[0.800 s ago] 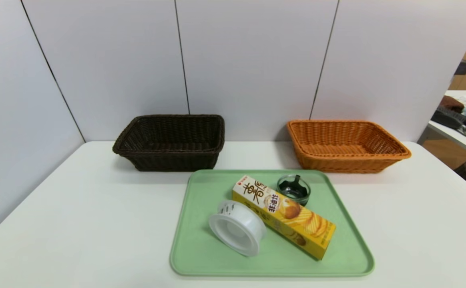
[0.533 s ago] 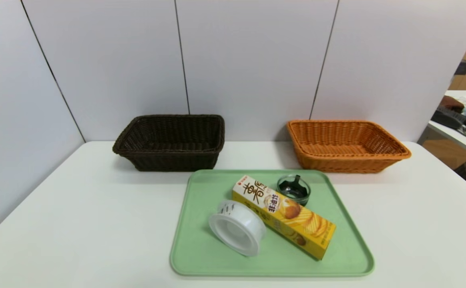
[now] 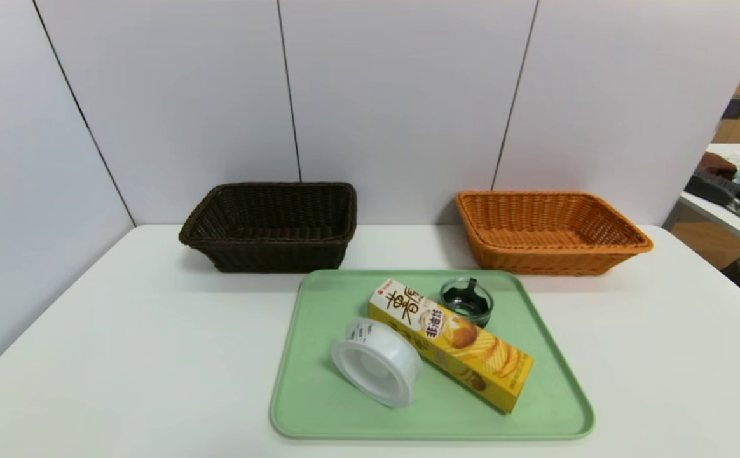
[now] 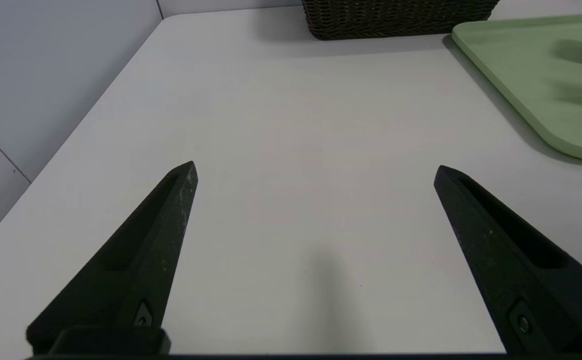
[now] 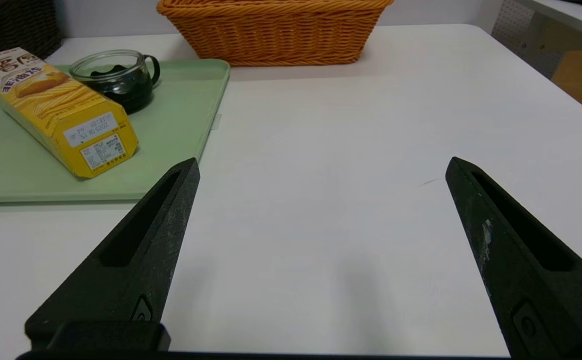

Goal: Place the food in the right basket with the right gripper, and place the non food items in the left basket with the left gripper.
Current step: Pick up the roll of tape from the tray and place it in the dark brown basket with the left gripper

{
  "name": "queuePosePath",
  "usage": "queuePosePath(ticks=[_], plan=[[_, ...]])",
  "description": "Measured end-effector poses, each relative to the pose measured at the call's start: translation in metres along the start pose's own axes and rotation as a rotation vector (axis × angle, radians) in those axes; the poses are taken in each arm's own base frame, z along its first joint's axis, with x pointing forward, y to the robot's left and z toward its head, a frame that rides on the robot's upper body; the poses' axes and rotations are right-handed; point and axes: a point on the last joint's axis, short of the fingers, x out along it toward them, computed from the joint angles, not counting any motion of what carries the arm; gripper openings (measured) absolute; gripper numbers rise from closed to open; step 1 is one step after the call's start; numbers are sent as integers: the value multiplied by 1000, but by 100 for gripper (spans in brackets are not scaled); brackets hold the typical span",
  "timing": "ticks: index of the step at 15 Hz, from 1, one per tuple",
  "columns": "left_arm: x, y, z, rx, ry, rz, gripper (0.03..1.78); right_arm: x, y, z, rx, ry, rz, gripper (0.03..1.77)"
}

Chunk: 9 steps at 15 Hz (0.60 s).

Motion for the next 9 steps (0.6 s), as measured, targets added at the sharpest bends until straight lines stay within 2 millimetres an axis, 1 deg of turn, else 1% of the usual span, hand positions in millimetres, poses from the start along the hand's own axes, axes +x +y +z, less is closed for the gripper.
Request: queuePosePath(ticks=[6, 7, 9], plan=[[0, 0, 2, 8, 7, -19, 169, 0, 0, 0, -42, 10, 13, 170], [-1, 0, 6, 7, 7, -28, 169, 0, 0, 0, -44, 13, 15, 170], [-2, 0, 22, 6, 13, -66, 169, -2, 1, 5, -51, 20, 32, 170]])
